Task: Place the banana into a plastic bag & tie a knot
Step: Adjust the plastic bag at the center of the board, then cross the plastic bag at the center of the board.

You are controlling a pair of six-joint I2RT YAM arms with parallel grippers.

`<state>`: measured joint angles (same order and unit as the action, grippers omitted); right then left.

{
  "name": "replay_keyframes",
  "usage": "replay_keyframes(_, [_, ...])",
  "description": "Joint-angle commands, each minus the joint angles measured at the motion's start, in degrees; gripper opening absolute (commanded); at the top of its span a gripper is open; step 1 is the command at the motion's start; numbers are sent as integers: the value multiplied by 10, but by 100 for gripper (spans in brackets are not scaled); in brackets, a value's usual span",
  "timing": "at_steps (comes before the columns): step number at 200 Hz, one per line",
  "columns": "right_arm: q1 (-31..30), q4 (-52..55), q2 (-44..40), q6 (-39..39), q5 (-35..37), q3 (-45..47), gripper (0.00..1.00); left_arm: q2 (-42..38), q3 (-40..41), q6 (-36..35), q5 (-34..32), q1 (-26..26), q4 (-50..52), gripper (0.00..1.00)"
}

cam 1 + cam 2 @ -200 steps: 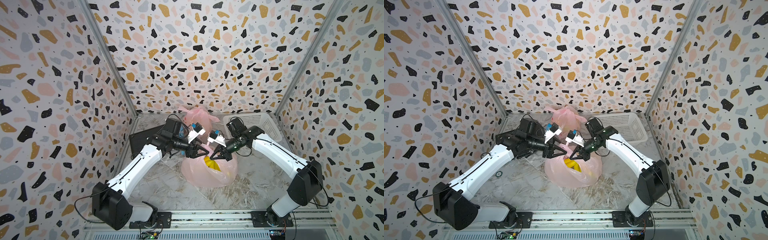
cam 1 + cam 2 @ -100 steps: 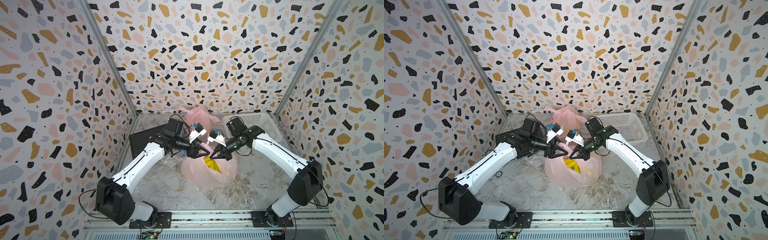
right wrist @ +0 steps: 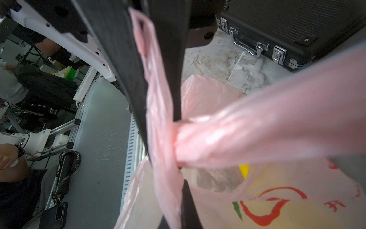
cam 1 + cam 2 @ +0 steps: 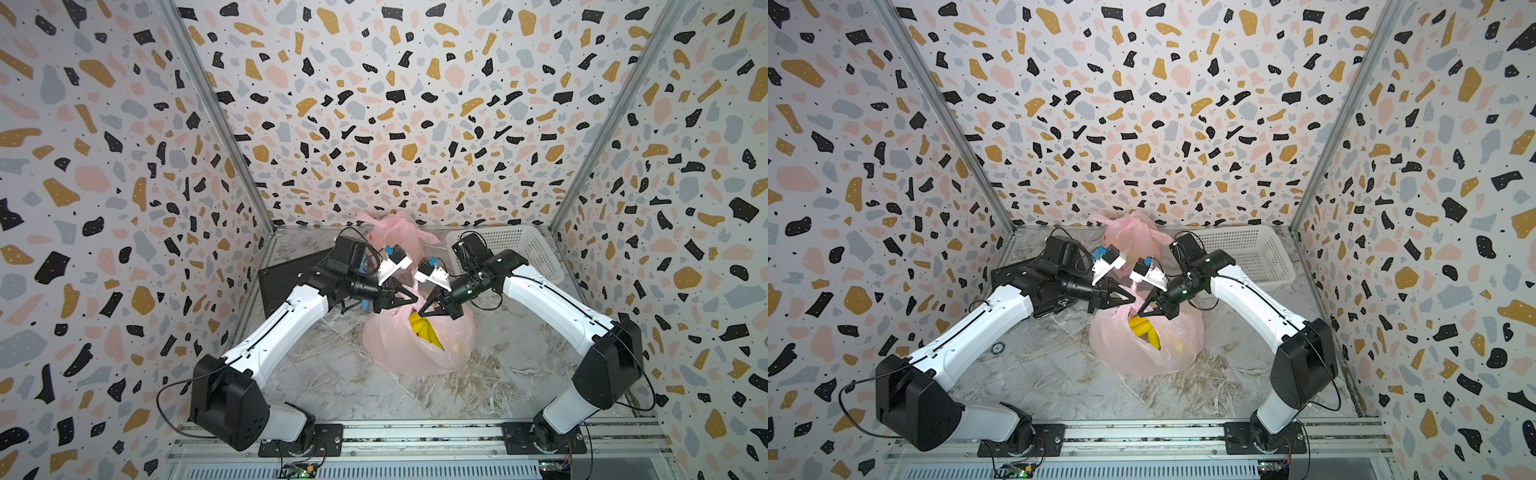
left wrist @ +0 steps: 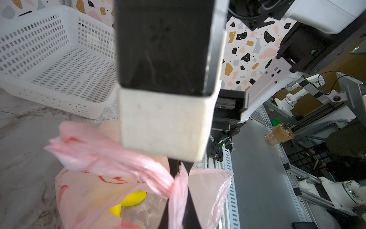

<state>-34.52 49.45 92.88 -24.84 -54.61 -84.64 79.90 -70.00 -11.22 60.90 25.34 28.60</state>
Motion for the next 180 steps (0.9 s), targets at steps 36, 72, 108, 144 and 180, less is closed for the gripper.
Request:
replay_keyframes(36, [-3, -81, -73, 85, 19, 11, 41, -54, 34, 30, -51, -2, -69, 0])
replay_keyframes(72, [0, -197, -153, 225, 125, 78, 100, -90, 46, 24, -104, -2, -91, 0])
replay_keyframes(108, [3, -298, -211, 357, 277, 123, 100, -108, 52, 5, -112, -2, -106, 0])
replay_keyframes(144, [81, -404, -216, 460, 161, 131, 100, -103, 53, -6, -95, -2, -114, 0])
replay_keyframes(180, [140, -478, -96, 564, 23, 76, 91, -104, 59, -6, -84, -1, -125, 0])
